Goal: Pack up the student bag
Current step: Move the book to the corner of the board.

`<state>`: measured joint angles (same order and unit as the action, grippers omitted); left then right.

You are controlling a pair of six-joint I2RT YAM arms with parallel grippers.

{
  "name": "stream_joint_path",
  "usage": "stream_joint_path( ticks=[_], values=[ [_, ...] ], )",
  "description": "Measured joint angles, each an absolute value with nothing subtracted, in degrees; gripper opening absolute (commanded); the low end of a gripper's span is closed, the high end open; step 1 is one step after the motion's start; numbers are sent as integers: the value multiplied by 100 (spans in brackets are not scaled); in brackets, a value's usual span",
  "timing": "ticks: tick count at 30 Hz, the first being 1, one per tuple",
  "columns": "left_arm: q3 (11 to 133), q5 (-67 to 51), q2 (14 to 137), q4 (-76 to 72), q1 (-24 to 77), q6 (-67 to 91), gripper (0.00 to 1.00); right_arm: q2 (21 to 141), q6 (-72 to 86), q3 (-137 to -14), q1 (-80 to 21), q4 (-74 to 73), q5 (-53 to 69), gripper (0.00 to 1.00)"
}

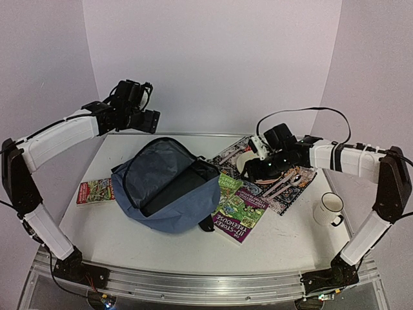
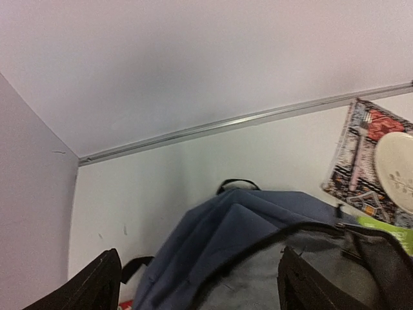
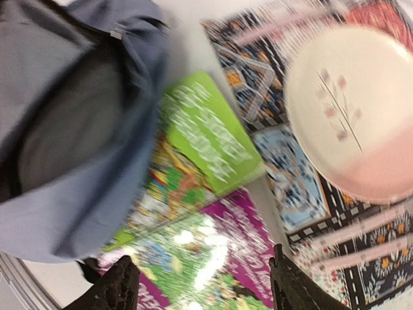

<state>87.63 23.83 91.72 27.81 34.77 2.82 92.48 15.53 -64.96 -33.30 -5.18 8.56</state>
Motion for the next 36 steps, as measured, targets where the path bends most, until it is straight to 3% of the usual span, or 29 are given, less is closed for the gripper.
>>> stream_joint_path(
  ticks=[10,19,29,36],
  values=[
    [7856,1180,8490,3342,5232,2071,85,9761,1297,-6187,-2897,-574,1051,74],
    [7620,715,8946,3332,6560,3005,75,10474,1177,-6238,-2895,-550,1408,71],
    [7725,-29,10512,2896,6810,3144,68,10253,1437,-5792,-2974,-371,2070,63],
    [7835,-103,10975,2850,6767,3165,68,9556,1981,-4910,-3689,-364,2460,53]
  ],
)
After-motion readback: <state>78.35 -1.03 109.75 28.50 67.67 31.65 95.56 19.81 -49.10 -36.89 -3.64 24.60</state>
